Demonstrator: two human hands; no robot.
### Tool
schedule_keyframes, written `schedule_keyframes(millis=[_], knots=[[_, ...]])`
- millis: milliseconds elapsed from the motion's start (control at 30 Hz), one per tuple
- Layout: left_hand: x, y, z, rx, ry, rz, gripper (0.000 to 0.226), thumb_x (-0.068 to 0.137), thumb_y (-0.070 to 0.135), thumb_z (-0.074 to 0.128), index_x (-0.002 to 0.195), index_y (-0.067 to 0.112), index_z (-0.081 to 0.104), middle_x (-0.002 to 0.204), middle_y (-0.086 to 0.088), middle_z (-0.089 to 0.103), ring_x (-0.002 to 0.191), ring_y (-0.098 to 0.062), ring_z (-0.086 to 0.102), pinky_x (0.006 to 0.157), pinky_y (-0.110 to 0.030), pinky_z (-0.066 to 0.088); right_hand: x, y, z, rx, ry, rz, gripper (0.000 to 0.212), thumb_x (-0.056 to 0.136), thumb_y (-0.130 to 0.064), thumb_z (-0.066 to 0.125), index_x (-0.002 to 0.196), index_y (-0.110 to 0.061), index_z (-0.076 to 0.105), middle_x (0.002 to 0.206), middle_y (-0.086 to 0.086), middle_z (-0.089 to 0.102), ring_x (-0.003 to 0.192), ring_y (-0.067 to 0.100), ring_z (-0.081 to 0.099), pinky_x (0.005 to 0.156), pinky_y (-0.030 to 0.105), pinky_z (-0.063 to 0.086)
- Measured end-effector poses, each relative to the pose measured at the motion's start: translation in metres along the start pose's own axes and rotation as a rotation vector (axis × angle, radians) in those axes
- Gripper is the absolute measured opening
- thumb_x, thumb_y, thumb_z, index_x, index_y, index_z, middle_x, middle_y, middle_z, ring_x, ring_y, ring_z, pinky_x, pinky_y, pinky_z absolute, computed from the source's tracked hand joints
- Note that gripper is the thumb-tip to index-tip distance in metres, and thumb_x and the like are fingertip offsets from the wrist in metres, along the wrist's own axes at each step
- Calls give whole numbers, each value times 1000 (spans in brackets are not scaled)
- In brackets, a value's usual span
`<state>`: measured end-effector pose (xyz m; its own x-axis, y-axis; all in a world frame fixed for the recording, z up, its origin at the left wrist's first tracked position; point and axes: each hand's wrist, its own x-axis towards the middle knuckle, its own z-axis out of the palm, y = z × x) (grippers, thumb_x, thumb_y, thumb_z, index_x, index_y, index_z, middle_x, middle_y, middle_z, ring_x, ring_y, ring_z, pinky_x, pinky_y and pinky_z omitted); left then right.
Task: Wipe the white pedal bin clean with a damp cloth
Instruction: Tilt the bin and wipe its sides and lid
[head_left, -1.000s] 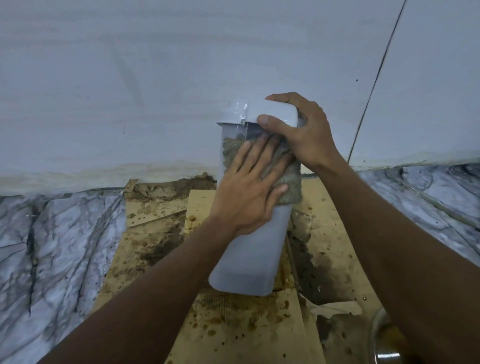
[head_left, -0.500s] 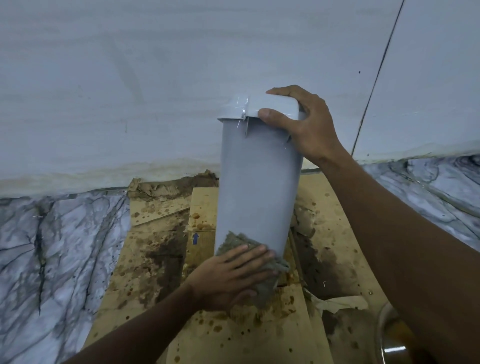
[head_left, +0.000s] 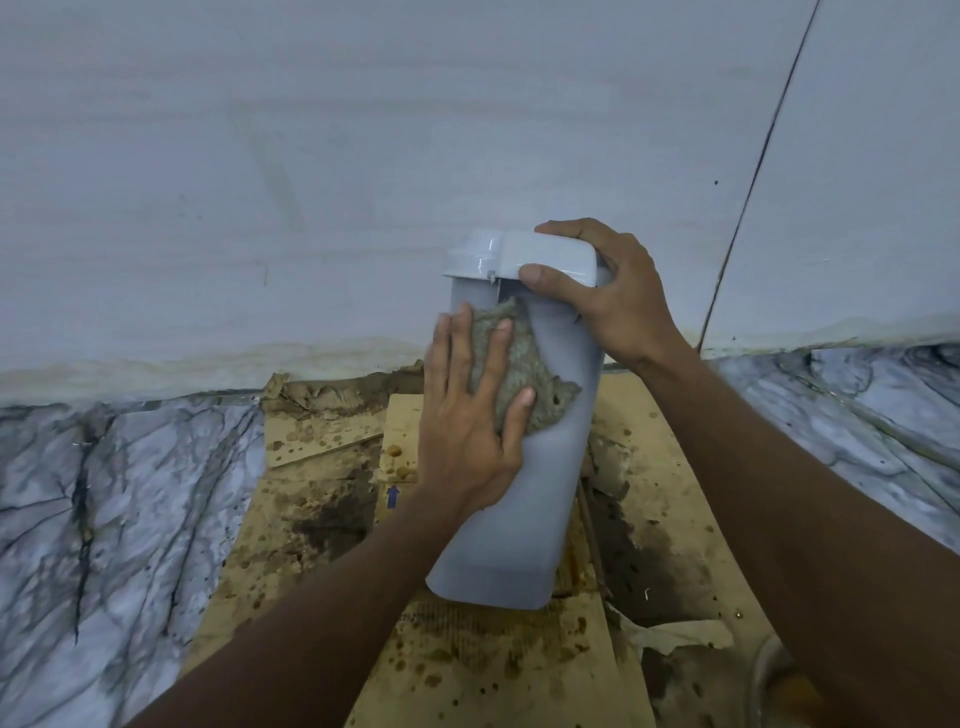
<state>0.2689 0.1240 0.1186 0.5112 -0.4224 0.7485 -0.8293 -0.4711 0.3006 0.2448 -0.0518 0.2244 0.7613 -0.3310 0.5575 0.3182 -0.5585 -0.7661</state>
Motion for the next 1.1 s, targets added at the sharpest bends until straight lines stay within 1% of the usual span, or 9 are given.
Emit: schedule_keyframes(millis=[333,433,500,700,767,833,933,1033,1100], knots=[[-20,6,-1,-99,89,-134,58,105,35,41,158,17,24,168,-12,10,155,-33,6,122,-54,22,-18,-15,3,-51,-61,71,53,74,-60,78,120,-36,69,129,-18,63,123,7,48,98,26,43],[-31,22,0,-227,114,-429,62,105,47,31,161,28,12,169,0,11,155,-19,12,122,-43,26,-19,-18,1,-20,-51,115,58,65,-69,75,116,-41,70,127,-20,63,123,5,49,94,22,42],[-36,30,-1,-307,131,-614,61,103,55,24,159,36,7,166,5,19,152,-16,22,118,-46,34,-21,-19,-3,-23,-61,125,60,64,-70,74,117,-42,69,128,-21,62,124,5,49,93,21,42],[22,32,-14,-360,182,-696,58,103,53,20,156,30,31,152,4,48,135,-18,49,105,-39,45,-28,-20,-6,-70,-63,78,63,66,-70,70,121,-38,68,127,-23,62,124,4,48,100,22,42],[45,36,-22,-472,262,-805,46,108,43,24,142,26,50,132,3,63,120,-19,59,97,-37,48,-28,-22,-4,-74,-72,84,64,66,-71,70,122,-38,67,127,-24,61,124,4,46,99,22,41],[56,36,-30,-652,382,-974,38,110,35,29,111,19,63,100,3,67,96,-20,64,81,-35,49,-30,-24,-5,-79,-79,89,63,67,-71,70,121,-39,67,128,-25,60,124,3,46,98,20,40],[71,29,-54,-893,507,-1182,38,109,33,36,88,24,66,86,5,67,84,-16,64,75,-32,53,-37,-26,-11,-87,-85,77,57,70,-64,74,121,-39,67,127,-26,59,122,-2,45,92,6,36],[84,26,-79,-998,535,-1029,36,110,31,37,95,26,70,95,5,72,91,-15,69,81,-27,56,-48,-29,-14,-106,-102,46,58,72,-63,74,123,-36,66,129,-24,58,124,-2,44,93,5,35],[87,31,-93,-814,331,-805,34,110,29,35,102,29,68,100,12,70,94,-7,67,80,-16,53,-55,-35,-10,-135,-129,16,62,72,-68,70,124,-36,64,130,-23,56,126,4,44,101,19,38]])
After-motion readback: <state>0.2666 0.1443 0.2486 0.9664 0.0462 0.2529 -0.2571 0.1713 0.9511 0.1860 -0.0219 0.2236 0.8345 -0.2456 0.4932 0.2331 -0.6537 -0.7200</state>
